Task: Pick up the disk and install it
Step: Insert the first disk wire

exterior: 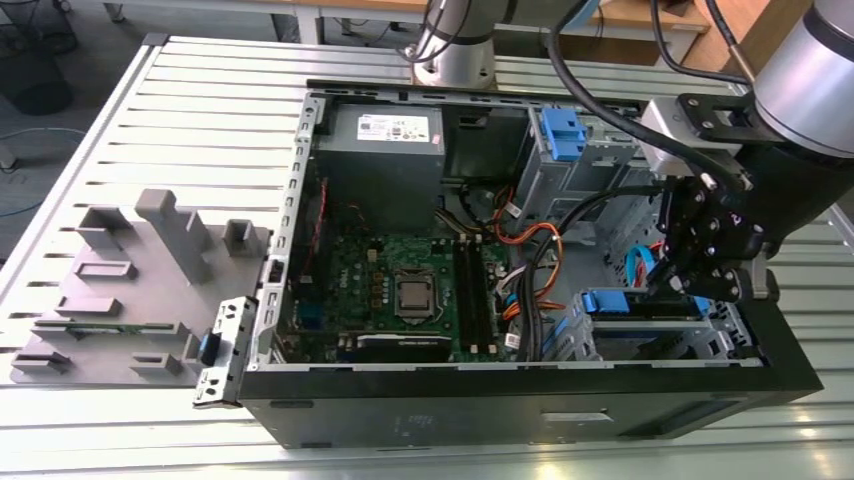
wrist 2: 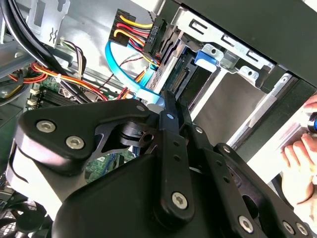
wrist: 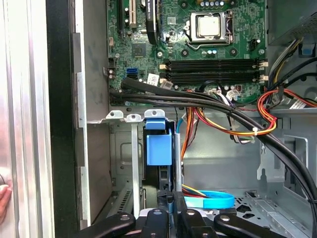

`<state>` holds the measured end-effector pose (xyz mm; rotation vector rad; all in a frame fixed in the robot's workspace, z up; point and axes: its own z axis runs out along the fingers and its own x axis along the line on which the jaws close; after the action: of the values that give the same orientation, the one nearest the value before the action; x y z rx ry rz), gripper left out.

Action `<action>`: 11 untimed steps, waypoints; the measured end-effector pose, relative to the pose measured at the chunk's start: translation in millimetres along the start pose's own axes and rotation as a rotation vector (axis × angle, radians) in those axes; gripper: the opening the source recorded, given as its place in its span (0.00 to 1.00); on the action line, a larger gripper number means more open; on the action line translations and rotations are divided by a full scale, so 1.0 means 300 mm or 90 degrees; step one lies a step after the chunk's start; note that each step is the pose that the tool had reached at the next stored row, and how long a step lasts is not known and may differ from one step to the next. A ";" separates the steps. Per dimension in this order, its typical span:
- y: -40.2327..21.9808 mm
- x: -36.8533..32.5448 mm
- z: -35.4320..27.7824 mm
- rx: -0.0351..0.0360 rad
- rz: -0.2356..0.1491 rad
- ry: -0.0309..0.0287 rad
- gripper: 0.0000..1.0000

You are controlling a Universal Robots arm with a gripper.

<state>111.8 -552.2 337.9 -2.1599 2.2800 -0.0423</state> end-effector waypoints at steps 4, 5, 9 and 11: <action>0.001 0.002 0.000 0.0016 0.000 -0.0144 0.16; 0.001 0.004 0.000 0.0018 0.000 -0.0146 0.16; 0.002 0.010 0.000 0.0030 0.000 -0.0178 0.16; 0.002 0.015 0.000 0.0033 0.000 -0.0193 0.16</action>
<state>110.9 -556.6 338.0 -2.1422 2.2618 -0.0153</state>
